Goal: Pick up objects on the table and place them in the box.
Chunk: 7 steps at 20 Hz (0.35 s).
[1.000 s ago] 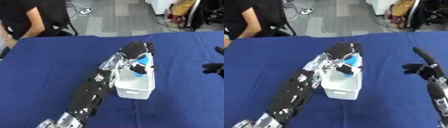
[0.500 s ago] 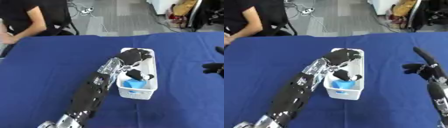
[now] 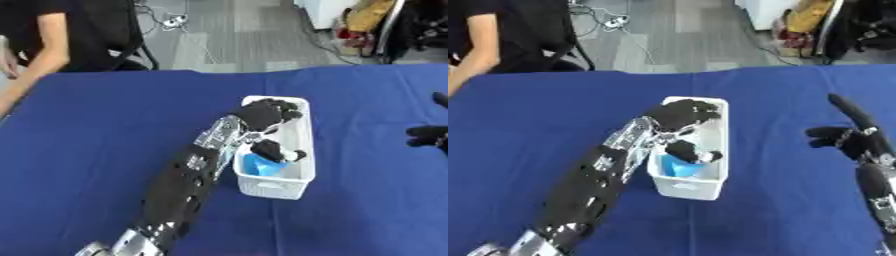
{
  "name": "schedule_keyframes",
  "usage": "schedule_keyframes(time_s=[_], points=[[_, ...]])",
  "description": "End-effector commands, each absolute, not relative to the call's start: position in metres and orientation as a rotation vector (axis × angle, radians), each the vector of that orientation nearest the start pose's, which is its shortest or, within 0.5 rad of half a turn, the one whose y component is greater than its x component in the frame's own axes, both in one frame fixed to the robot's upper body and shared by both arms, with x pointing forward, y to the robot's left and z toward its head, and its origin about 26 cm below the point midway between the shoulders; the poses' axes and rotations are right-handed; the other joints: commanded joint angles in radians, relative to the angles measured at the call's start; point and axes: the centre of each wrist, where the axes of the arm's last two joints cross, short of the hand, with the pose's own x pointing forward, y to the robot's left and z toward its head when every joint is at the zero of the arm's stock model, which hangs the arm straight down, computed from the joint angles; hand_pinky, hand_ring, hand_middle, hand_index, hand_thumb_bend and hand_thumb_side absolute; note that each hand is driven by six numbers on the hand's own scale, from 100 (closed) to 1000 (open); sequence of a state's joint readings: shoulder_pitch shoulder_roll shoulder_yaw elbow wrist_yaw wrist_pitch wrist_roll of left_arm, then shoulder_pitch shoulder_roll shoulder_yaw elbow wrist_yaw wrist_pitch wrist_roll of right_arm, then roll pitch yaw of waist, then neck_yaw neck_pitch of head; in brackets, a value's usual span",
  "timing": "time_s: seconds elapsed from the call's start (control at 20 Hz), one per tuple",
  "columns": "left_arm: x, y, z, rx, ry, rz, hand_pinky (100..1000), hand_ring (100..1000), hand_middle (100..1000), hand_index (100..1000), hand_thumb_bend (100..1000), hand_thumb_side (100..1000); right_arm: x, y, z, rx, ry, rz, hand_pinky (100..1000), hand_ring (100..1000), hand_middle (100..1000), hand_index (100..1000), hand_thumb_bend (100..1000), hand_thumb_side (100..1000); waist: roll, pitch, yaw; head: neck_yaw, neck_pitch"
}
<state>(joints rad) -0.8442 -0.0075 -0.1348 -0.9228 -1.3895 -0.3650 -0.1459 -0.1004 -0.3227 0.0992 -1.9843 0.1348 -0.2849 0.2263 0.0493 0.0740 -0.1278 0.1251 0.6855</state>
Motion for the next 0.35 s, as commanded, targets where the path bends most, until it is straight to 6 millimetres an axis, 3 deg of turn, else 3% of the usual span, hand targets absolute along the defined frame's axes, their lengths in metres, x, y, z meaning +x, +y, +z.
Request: schedule_keyframes(time_s=[0.05, 0.1, 0.15, 0.35], points=[[0.45, 0.107, 0.129, 0.816, -1.829, -1.703, 968, 1000, 1000, 1000, 1000, 844, 0.275, -0.255, 0.14, -0.074, -2.258, 0.813, 673, 735, 986, 1000, 528, 993, -0.005, -0.009, 0.001, 0.007, -0.011], [0.449, 0.11, 0.143, 0.822, -1.891, -1.661, 972, 1000, 1000, 1000, 1000, 925, 0.275, -0.255, 0.139, -0.076, -2.256, 0.812, 673, 735, 986, 1000, 523, 996, -0.004, -0.01, 0.003, 0.003, -0.01], [0.447, 0.117, 0.16, 0.835, -1.962, -1.609, 974, 1000, 1000, 1000, 1000, 793, 0.275, -0.256, 0.139, -0.079, -2.255, 0.812, 673, 735, 986, 1000, 526, 993, -0.002, -0.011, 0.004, -0.002, -0.01], [0.424, 0.165, 0.238, 0.94, -2.195, -1.371, 969, 1000, 1000, 1000, 1000, 658, 0.275, -0.259, 0.138, -0.095, -2.244, 0.809, 673, 735, 986, 1000, 525, 992, 0.006, -0.017, 0.012, -0.025, -0.01]])
